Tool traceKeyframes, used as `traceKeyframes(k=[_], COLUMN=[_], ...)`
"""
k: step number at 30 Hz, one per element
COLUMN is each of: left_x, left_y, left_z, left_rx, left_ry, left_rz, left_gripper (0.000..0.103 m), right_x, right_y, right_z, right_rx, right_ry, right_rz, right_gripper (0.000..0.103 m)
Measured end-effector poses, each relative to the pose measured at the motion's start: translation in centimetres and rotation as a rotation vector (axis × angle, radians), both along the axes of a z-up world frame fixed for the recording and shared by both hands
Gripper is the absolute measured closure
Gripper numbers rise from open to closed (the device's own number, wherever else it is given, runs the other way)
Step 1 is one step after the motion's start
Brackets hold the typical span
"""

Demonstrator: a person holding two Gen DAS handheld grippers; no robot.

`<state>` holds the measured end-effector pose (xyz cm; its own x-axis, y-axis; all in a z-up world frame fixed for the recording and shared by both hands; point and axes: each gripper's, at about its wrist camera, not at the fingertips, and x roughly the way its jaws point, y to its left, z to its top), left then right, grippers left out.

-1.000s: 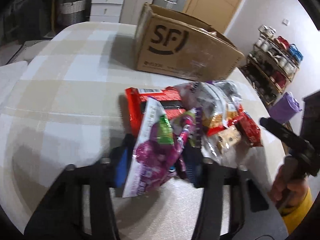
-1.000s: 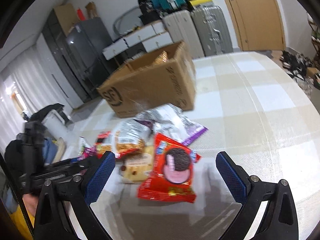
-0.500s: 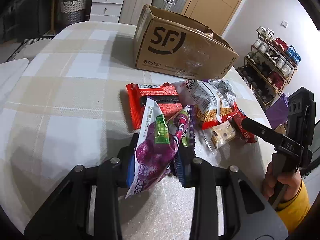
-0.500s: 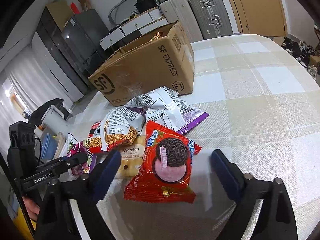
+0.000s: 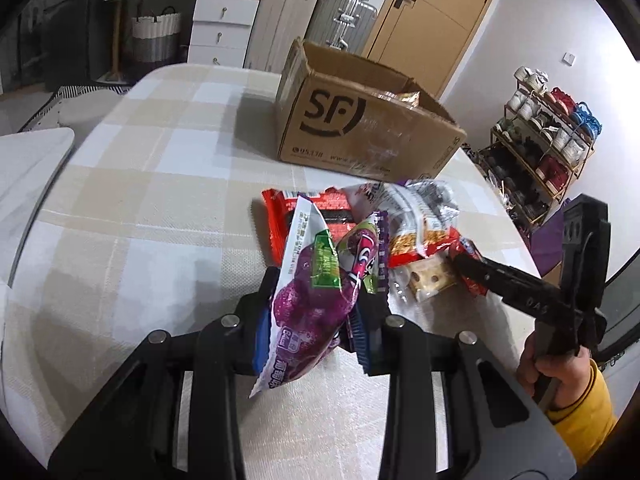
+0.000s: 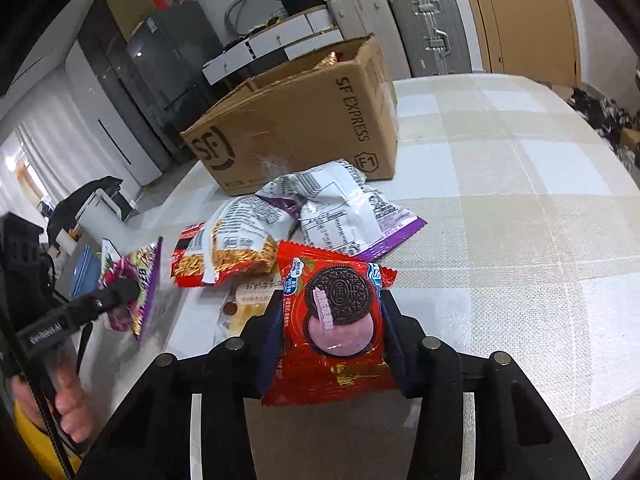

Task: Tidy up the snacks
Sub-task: 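Lift and carry both held packs over the cardboard box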

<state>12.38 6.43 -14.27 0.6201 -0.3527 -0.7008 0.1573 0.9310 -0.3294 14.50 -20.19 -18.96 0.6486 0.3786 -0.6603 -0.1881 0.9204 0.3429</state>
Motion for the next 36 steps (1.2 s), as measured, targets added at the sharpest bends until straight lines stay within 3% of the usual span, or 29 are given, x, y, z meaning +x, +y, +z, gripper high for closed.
traceKeyframes(k=[6, 21, 36], left_x=[-2.1, -9.6, -16.6], left_y=[0.1, -1.2, -1.4], left_z=[2.2, 10.5, 17.1], left_rx=[0.001, -0.005, -0.018], left_ry=[-0.047, -0.229, -0.298], left_rz=[0.002, -0.02, 0.002], left_gripper=[0.074, 0.074, 0.074], right_x=[-2.3, -11.6, -17.5], right_y=[-0.4, -0.5, 0.1], right_z=[2.0, 12.0, 16.3], right_rx=[0.043, 0.163, 0.171], right_ry=[-0.057, -0.295, -0.387], right_rz=[-0.001, 0.061, 0.076], right_gripper=[0.058, 0.058, 0.058])
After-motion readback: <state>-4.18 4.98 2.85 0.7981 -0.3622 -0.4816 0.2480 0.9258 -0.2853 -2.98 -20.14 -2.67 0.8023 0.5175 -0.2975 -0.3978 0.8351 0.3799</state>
